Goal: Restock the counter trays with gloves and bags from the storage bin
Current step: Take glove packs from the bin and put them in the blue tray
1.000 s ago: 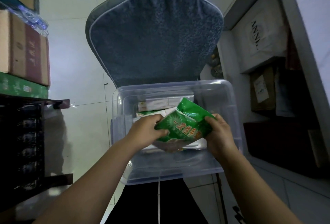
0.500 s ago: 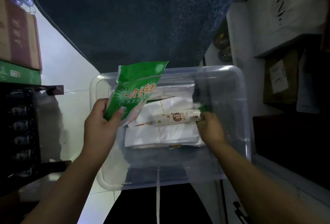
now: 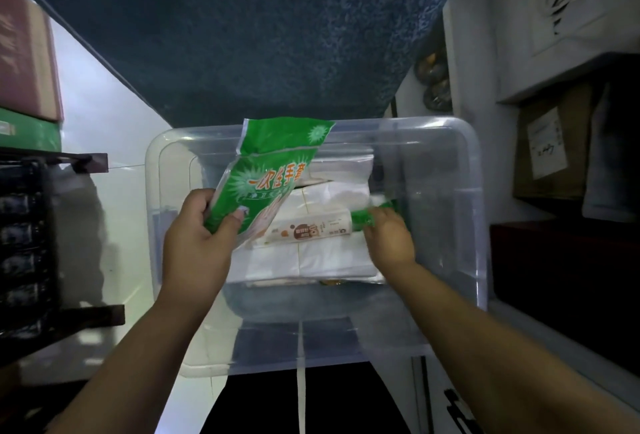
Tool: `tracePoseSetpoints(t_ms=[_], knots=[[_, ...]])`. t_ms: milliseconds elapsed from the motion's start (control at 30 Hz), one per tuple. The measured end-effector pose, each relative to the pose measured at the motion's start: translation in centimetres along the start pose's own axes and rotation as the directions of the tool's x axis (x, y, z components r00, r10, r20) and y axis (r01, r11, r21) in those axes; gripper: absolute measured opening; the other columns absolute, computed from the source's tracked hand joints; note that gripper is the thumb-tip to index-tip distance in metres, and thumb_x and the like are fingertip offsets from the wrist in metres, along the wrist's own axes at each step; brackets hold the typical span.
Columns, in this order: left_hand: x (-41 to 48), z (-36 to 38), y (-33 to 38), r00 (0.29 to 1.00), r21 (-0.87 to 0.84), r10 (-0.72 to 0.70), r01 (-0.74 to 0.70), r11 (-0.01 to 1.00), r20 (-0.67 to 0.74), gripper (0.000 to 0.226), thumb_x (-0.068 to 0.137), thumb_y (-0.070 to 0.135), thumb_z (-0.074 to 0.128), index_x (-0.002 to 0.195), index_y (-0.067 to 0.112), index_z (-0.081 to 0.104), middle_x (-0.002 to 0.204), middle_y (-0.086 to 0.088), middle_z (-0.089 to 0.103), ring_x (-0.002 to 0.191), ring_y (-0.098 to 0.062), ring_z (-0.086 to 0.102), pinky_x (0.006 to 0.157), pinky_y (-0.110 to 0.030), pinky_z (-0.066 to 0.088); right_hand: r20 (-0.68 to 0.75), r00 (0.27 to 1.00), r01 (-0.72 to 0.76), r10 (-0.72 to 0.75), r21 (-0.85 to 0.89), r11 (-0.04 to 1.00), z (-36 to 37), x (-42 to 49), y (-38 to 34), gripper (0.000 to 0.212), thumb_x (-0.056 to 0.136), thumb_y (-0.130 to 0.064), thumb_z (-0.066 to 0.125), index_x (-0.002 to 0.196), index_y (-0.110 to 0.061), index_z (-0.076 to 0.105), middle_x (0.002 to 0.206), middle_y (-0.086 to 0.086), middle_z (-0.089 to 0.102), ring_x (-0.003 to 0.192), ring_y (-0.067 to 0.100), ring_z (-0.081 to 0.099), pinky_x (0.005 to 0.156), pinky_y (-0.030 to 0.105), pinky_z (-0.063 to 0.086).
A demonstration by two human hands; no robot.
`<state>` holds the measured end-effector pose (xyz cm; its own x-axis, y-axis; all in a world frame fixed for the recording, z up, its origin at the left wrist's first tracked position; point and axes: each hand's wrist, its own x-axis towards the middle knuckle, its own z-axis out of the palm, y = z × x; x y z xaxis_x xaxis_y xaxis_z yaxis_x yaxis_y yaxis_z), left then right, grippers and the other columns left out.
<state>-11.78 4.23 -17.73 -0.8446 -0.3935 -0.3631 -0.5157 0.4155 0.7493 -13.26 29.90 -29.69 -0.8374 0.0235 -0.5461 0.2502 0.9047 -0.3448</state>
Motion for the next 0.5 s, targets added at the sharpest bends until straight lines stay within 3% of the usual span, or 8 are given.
tracePoseSetpoints(t_ms=[100, 167, 233, 333, 433, 500], knots=[[0.1, 0.5, -0.8, 1.0, 0.003, -0.001, 0.001, 1.0, 0.009, 0.015, 0.085, 0.017, 0.064, 0.091, 0.026, 0.055, 0.08, 0.017, 0.062, 0.07, 0.014, 0.056, 0.055, -0.004, 0.04, 0.016, 1.0, 0.013, -0.011, -0.122, 0.992, -0.5, 2.5, 2.2, 0.027, 0.091, -0.001, 0.044, 0.114, 0.002, 0.057, 0.118, 0.023, 0.057, 0.104, 0.034, 0.054, 0.086, 0.035, 0.042], [0.0, 0.8, -1.4, 1.0, 0.023, 0.003, -0.003, 1.0, 0.009, 0.016, 0.084, 0.016, 0.065, 0.089, 0.026, 0.054, 0.079, 0.017, 0.061, 0.069, 0.017, 0.055, 0.054, 0.0, 0.038, 0.08, 0.994, 0.083, -0.069, -0.187, 0.979, -0.1, 3.6, 2.6, 0.026, 0.094, -0.007, 0.039, 0.114, -0.002, 0.056, 0.119, 0.021, 0.056, 0.104, 0.032, 0.054, 0.084, 0.034, 0.042], [-0.3, 0.9, -1.7, 1.0, 0.04, -0.009, 0.009, 0.999, 0.016, 0.017, 0.084, 0.016, 0.066, 0.089, 0.027, 0.054, 0.079, 0.018, 0.061, 0.069, 0.018, 0.055, 0.054, 0.001, 0.038, 0.114, 0.986, 0.145, -0.119, -0.259, 0.955, 0.4, 4.3, 2.6, 0.026, 0.096, -0.016, 0.034, 0.105, -0.007, 0.058, 0.116, 0.019, 0.057, 0.092, 0.027, 0.054, 0.073, 0.028, 0.04], [-0.5, 0.8, -1.6, 1.0, 0.062, -0.019, 0.017, 0.998, 0.023, 0.017, 0.083, 0.018, 0.067, 0.088, 0.028, 0.054, 0.079, 0.017, 0.062, 0.069, 0.015, 0.056, 0.054, -0.006, 0.04, 0.082, 0.994, 0.102, -0.077, -0.373, 0.922, 0.5, 4.6, 2.7, 0.027, 0.095, -0.021, 0.036, 0.104, -0.007, 0.057, 0.119, 0.018, 0.054, 0.095, 0.028, 0.048, 0.077, 0.029, 0.036], [-0.7, 0.5, -0.8, 0.998, 0.049, -0.023, 0.02, 0.999, 0.056, 0.015, 0.084, 0.02, 0.066, 0.087, 0.03, 0.055, 0.081, 0.013, 0.064, 0.073, 0.006, 0.059, 0.059, -0.02, 0.042, 0.079, 0.997, 0.015, 0.009, -0.299, 0.954, -1.1, 3.6, 2.2, 0.017, 0.088, -0.019, 0.049, 0.098, -0.011, 0.06, 0.109, 0.014, 0.059, 0.085, 0.027, 0.054, 0.069, 0.028, 0.042], [-0.9, 0.2, -0.1, 0.996, 0.032, -0.025, 0.023, 0.999, 0.084, 0.013, 0.085, 0.02, 0.065, 0.09, 0.027, 0.056, 0.084, 0.011, 0.065, 0.076, -0.001, 0.06, 0.06, -0.024, 0.043, 0.102, 0.994, 0.065, -0.035, -0.313, 0.948, -2.6, 2.5, 1.6, 0.018, 0.087, -0.016, 0.054, 0.099, -0.009, 0.066, 0.108, 0.015, 0.062, 0.099, 0.029, 0.055, 0.083, 0.033, 0.042]])
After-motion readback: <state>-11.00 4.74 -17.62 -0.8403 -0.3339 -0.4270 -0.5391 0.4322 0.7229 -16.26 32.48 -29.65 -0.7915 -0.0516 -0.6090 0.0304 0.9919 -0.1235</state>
